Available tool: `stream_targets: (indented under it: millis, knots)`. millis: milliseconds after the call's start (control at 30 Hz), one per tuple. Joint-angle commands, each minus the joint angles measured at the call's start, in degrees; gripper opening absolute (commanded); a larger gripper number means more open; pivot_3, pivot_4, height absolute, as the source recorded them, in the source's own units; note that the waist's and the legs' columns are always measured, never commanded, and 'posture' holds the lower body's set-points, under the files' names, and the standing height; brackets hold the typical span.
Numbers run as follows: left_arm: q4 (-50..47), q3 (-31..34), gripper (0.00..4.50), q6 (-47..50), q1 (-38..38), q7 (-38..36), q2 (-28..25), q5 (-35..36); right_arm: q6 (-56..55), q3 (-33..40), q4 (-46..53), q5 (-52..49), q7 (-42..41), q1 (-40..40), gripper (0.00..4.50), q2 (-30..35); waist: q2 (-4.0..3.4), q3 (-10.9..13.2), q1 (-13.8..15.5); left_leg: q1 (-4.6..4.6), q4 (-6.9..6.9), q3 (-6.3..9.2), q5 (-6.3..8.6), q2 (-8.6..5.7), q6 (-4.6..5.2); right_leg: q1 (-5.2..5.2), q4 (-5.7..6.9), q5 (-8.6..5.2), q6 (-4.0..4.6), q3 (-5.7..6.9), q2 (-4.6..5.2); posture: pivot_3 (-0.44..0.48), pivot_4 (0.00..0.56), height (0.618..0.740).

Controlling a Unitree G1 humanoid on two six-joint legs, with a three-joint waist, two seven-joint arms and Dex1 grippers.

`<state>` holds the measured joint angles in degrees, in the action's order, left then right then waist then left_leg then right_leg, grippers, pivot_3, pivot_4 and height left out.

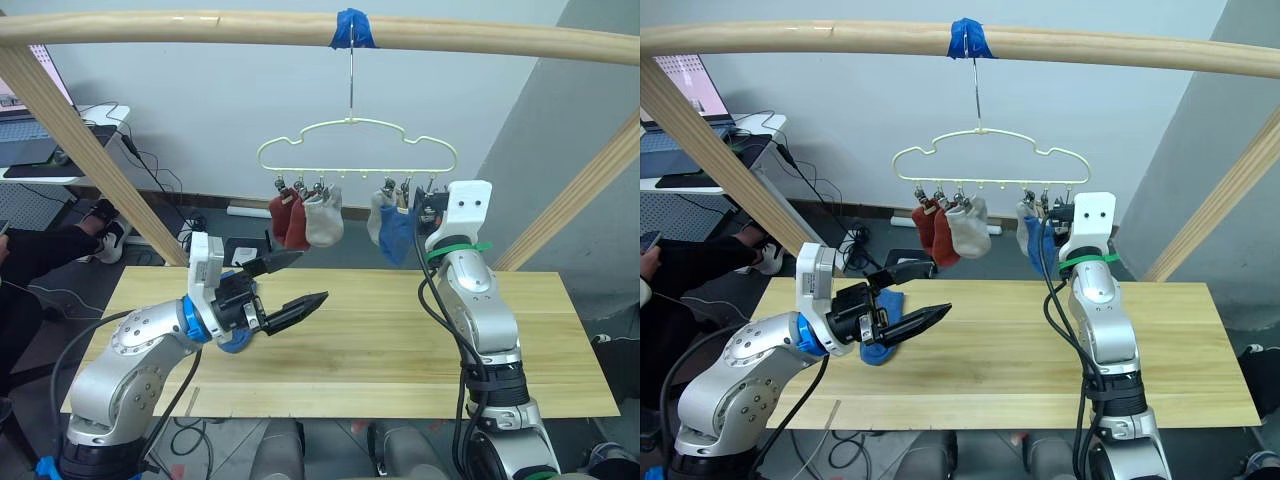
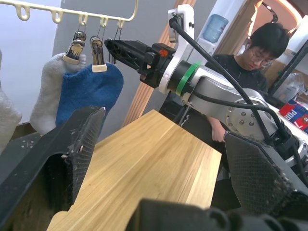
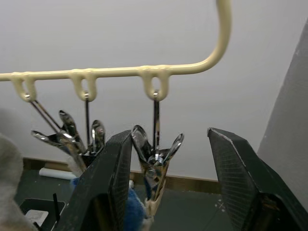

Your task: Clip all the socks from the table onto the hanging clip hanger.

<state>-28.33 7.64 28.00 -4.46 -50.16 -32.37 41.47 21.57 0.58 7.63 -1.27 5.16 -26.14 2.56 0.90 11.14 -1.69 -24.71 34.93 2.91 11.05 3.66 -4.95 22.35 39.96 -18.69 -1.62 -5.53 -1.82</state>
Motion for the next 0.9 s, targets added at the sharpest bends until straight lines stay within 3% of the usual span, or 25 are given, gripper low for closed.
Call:
stream_targets:
  millis: [33,900]
  knots:
    - [-0.57,-0.04,4.5,-1.64,-0.44,-0.02,0.0,-0.31,-2.08,0.48,0.51,0.5,0.42,-1.79,2.56,-0.43,0.0,0.0,0.0,0.0,0.0,0.0,0.0,0.0,0.0,0.0,0.0,0.0,0.0,0.0,0.0,0.09,0.164,0.74]
    - [-0.85,-1.35,4.5,-3.41,-0.1,-0.04,-0.09,-2.4,-3.51,1.76,-3.85,-0.38,1.42,-5.07,2.56,-3.54,0.0,-0.01,0.06,0.02,0.02,0.0,-0.01,0.0,-0.01,-0.01,0.05,0.01,0.01,0.01,0.0,0.101,0.163,0.74]
